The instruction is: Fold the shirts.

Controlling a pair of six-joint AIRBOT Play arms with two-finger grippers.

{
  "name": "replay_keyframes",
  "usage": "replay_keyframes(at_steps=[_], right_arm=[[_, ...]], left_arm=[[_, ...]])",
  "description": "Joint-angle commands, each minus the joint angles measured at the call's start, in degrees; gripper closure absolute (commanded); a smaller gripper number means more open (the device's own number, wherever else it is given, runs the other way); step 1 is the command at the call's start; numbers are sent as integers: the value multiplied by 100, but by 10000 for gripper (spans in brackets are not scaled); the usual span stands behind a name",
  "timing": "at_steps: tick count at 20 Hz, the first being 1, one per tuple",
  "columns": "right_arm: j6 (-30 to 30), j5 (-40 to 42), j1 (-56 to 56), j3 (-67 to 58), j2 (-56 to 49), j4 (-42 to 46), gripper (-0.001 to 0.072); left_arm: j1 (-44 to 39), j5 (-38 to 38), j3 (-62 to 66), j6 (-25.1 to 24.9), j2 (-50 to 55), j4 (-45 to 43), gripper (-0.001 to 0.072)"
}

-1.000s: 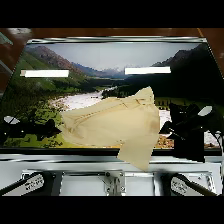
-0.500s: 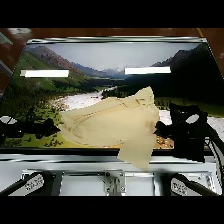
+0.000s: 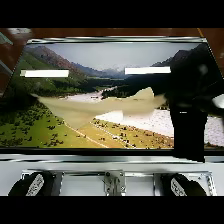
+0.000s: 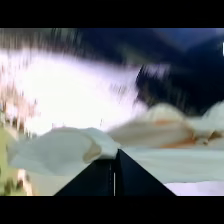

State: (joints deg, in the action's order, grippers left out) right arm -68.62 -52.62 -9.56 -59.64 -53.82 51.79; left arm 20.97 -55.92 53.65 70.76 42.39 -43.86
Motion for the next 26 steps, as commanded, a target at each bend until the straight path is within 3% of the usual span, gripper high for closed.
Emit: replay_keyframes(at_steps=[1,3,5,11,13,15,20,23,26], right_arm=[[247,1375,9,-1926,1080,57,642],[136,1539,9,-3051,1331,398,642],[-133,1213,9,-3989,1458,890,642],[-1091,-894,9,-5149,1812,2562,641],[-1287,-1731,9,-5154,1838,2844,641],[-1285,-2605,9,-5154,1685,2833,641],[-1547,-4924,9,-5071,562,2815,642],[-1672,-5147,9,-4236,-155,2802,642],[-1674,-4138,17,-2962,-968,2586,642]], left_arm=[[9,1257,1759,396,-1193,35,671],[7,1478,2855,610,-1414,31,671],[7,1222,3912,782,-1419,-109,671],[7,-1252,5499,2114,-1427,-2712,671],[7,-2065,5460,2107,-1401,-3289,670],[7,-2664,5174,1788,-1316,-3200,670],[7,-2868,3215,1161,-1113,-2922,670],[2,-2481,2076,1023,-605,-2898,671],[-138,-1956,1482,922,468,-2822,671]])
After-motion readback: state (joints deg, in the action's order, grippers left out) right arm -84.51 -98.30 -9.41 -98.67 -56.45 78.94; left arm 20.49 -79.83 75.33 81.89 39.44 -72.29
